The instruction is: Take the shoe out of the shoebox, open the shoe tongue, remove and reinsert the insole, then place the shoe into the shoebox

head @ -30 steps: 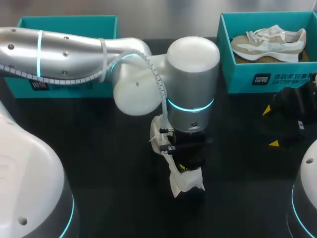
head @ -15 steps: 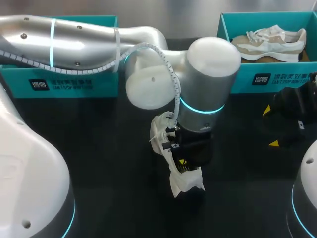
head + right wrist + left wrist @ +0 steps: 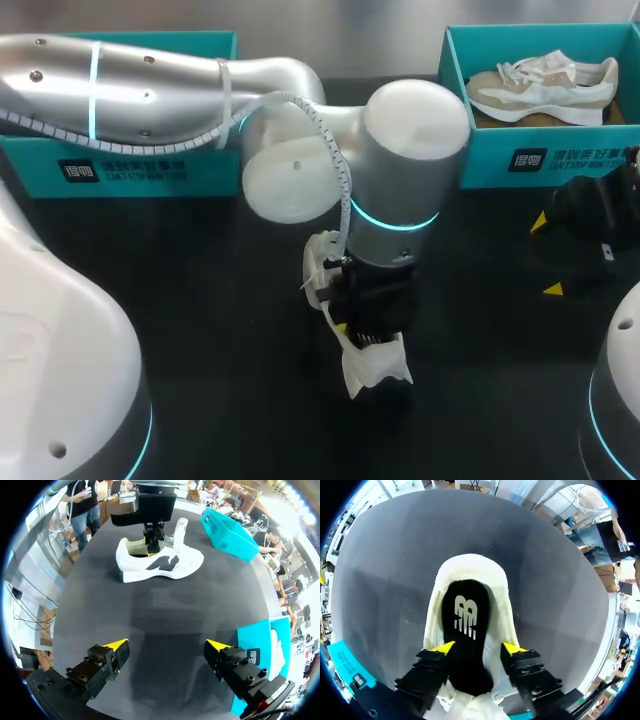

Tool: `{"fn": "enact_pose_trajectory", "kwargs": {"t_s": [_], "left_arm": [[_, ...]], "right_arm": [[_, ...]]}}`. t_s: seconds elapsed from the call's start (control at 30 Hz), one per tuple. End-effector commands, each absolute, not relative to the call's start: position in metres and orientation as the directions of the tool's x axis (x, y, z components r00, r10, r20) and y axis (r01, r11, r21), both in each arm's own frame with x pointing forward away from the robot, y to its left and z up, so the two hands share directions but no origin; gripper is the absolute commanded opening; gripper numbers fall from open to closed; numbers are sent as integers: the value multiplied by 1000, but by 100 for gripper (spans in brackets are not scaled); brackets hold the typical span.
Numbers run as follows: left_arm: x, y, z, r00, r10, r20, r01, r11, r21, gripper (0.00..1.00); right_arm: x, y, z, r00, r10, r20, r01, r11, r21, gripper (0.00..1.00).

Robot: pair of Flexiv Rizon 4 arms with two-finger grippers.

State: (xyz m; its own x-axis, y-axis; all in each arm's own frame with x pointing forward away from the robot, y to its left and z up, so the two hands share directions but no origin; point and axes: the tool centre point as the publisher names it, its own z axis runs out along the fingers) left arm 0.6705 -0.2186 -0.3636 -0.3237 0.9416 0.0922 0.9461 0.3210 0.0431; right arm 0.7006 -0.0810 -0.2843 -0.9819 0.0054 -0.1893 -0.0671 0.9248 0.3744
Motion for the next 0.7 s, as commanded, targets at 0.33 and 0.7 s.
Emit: {"fn": "enact_pose_trajectory", "kwargs": {"t_s": [0.33,0.7], "left_arm": [[674,-216,-359,-319,947,35,947,319,28,100],[690,-207,-340,-289,957,-35,957,287,-52,100]], "right_arm": [[700,-81,-284,-982,6,-190,-66,926,371,100],[700,-81,-284,-982,6,-190,-66,926,371,100]]}}
